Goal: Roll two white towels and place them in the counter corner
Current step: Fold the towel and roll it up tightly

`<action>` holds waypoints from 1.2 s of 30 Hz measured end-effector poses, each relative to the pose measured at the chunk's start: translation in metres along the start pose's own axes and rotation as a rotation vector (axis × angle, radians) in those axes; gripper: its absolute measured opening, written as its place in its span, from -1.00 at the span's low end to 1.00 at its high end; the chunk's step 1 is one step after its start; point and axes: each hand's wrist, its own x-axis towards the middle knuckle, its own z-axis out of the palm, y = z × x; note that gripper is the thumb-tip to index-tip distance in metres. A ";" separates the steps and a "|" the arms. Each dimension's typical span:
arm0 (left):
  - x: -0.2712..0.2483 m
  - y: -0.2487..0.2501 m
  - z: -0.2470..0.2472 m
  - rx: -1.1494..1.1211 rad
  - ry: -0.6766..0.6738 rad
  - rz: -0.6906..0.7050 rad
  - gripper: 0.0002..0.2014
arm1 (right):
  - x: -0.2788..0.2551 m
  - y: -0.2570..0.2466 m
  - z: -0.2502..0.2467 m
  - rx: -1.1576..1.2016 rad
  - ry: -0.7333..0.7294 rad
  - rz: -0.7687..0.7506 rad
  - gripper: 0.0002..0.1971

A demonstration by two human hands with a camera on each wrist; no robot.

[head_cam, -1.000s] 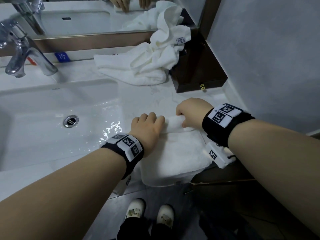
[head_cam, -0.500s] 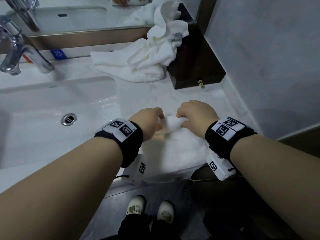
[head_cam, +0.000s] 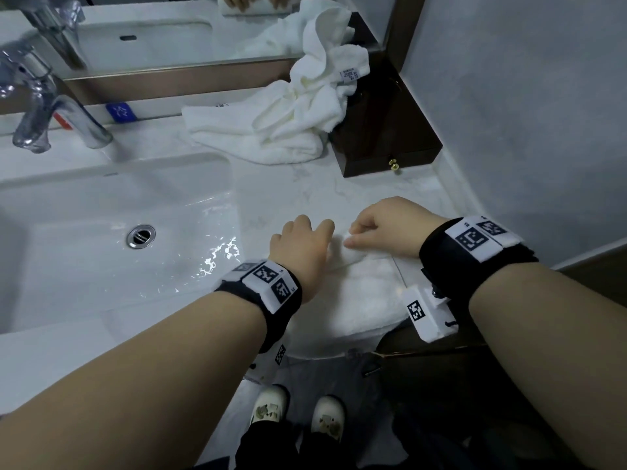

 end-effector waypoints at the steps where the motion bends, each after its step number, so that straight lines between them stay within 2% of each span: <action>1: -0.001 0.000 0.002 0.006 0.016 0.011 -0.56 | 0.000 -0.002 -0.004 -0.004 -0.014 -0.001 -0.71; 6: -0.008 0.001 0.012 0.053 0.071 0.062 -0.53 | -0.001 -0.015 -0.010 -0.046 -0.114 0.007 -0.54; 9: -0.012 0.000 0.016 0.064 0.076 0.089 -0.50 | -0.001 -0.022 -0.010 -0.112 -0.164 0.029 -0.58; 14: -0.014 -0.011 0.014 -0.039 0.045 0.137 -0.61 | 0.001 -0.024 0.001 -0.151 -0.100 0.026 -0.58; 18: -0.014 -0.026 0.001 -0.373 -0.041 0.104 -0.57 | 0.000 -0.019 0.011 -0.156 -0.039 0.014 -0.61; 21: -0.012 -0.040 -0.008 -0.405 -0.138 0.114 -0.63 | -0.002 -0.016 0.017 -0.168 -0.005 -0.007 -0.66; 24: -0.013 -0.050 -0.012 -0.462 -0.219 0.058 -0.61 | -0.004 -0.016 0.021 -0.186 0.009 -0.027 -0.69; 28: -0.011 -0.053 -0.011 -0.415 -0.326 0.004 -0.71 | -0.006 -0.014 0.024 -0.194 0.026 -0.061 -0.71; 31: -0.006 -0.050 -0.009 -0.308 -0.354 0.034 -0.77 | -0.005 -0.013 0.025 -0.180 0.030 -0.081 -0.69; 36: 0.002 -0.055 -0.007 -0.176 -0.341 0.067 -0.68 | -0.002 -0.012 0.029 -0.125 0.091 -0.111 -0.72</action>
